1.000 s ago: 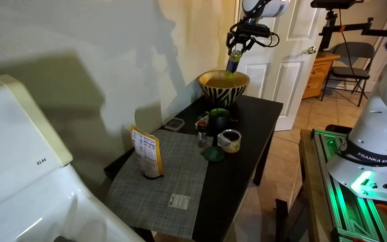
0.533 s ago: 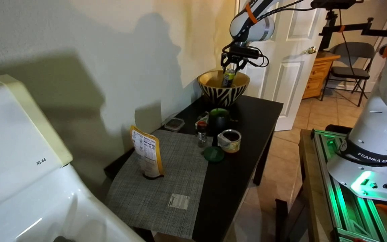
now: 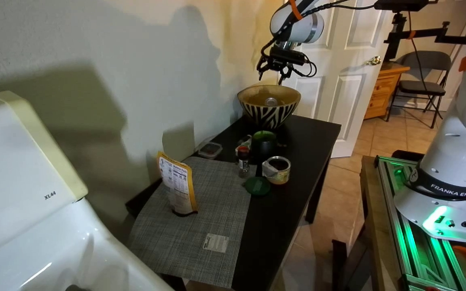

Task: Put the can into the bowl

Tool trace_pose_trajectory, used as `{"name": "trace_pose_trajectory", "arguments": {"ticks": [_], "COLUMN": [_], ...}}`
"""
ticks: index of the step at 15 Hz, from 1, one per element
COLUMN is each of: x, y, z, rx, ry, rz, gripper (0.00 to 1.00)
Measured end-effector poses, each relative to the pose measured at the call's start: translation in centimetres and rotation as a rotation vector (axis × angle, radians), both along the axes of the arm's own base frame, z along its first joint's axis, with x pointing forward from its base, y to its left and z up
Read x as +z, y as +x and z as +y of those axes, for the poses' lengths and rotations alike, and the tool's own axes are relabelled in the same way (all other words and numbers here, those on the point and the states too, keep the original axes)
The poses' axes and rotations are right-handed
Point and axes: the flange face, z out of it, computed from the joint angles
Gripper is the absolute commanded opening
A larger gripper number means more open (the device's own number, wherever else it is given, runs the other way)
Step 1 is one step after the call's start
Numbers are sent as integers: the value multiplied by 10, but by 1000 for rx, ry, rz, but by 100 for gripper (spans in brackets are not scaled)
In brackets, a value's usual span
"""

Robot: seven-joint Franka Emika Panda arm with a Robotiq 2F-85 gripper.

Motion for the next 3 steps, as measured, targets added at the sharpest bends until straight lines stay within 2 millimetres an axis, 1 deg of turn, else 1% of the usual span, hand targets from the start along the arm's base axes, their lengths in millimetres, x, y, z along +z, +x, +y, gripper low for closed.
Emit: {"name": "trace_pose_trajectory", "arguments": {"ticks": [2, 3], "x": [36, 51], "y": [4, 4], "z": [19, 25], "rx": [93, 108], "ry": [17, 16], "rz": [-46, -65], "gripper": [100, 100]}}
